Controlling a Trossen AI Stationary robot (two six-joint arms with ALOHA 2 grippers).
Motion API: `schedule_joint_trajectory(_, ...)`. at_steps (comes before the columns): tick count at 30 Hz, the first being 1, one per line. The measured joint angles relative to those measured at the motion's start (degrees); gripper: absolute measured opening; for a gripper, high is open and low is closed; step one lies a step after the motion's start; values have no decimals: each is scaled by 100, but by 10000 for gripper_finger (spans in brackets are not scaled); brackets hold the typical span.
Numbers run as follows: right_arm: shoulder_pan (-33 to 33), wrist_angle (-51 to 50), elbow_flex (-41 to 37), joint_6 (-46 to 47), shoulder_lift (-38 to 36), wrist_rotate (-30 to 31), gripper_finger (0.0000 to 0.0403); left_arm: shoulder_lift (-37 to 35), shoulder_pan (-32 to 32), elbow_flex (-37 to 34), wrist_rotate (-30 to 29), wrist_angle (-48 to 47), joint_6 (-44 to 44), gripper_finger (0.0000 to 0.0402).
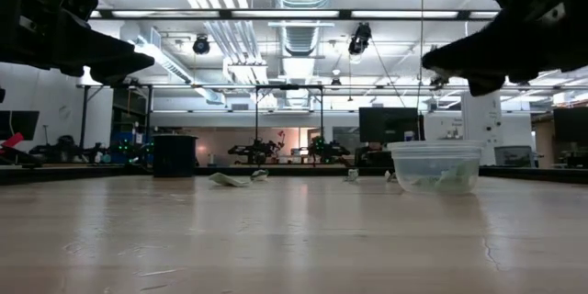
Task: Pick and place Stevia / Truvia into bins
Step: Put the white stevia packet into the right transparent container
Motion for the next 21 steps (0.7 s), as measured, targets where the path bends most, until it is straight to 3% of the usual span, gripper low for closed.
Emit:
schedule_joint_trajectory(4, -138, 569, -409, 108, 80, -44, 10, -9, 2, 0, -2, -2, 0, 212)
schedule_joint_trajectory(21, -637, 736, -734, 149, 83, -90, 11, -11, 2, 0, -2, -1, 0, 212)
